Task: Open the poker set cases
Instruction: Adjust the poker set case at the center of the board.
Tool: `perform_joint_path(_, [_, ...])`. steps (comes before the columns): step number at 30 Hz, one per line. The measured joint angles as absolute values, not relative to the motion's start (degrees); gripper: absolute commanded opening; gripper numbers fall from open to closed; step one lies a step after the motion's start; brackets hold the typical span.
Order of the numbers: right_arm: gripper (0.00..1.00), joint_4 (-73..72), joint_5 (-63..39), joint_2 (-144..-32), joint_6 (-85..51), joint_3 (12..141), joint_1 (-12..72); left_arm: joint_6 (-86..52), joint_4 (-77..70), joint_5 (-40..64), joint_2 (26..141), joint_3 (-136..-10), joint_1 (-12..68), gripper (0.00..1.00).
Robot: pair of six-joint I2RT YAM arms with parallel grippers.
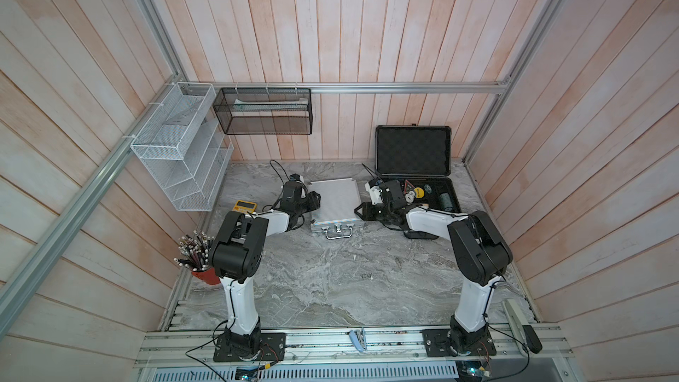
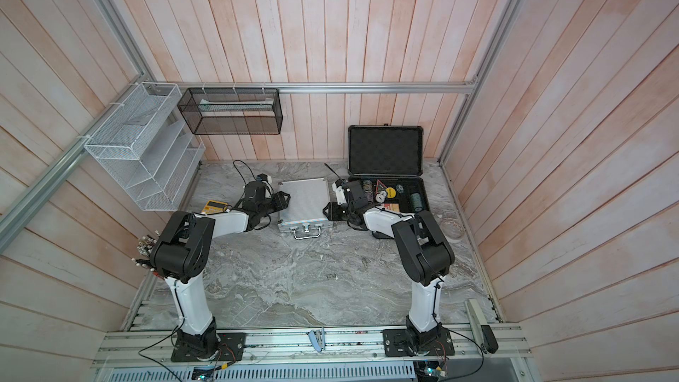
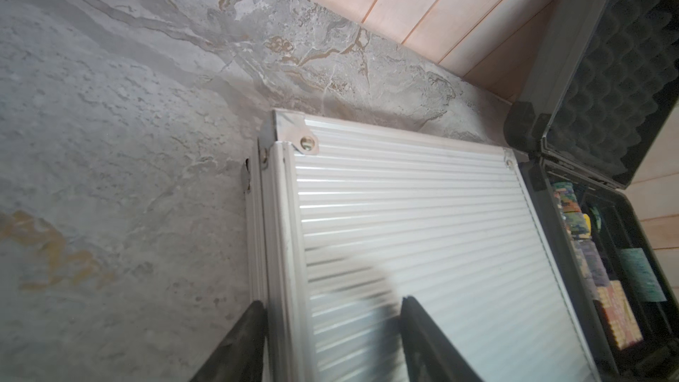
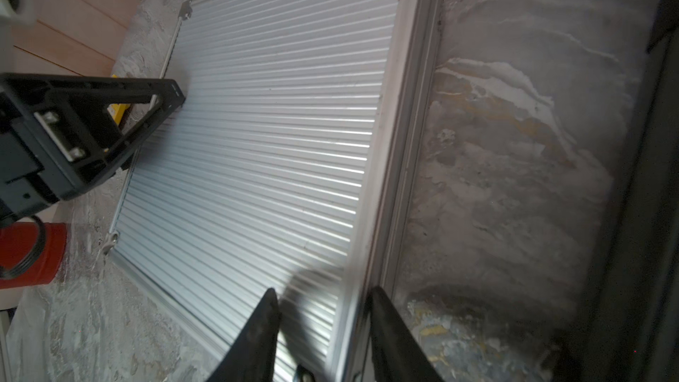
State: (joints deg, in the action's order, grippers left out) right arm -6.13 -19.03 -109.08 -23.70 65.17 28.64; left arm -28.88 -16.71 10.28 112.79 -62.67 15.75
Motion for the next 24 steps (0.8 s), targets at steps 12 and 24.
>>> perform_joint_path(12, [0.48, -0.9, -16.7, -106.3, -21.4, 66.7, 29.5, -27.3, -16.2, 13.6, 110.6, -61.1, 14.8, 0.6])
perform_joint_path(24, [0.49, 0.4, -13.3, -93.1, -18.2, 59.4, 35.1, -25.1, -18.0, 17.1, 99.8, -52.2, 13.9, 0.6])
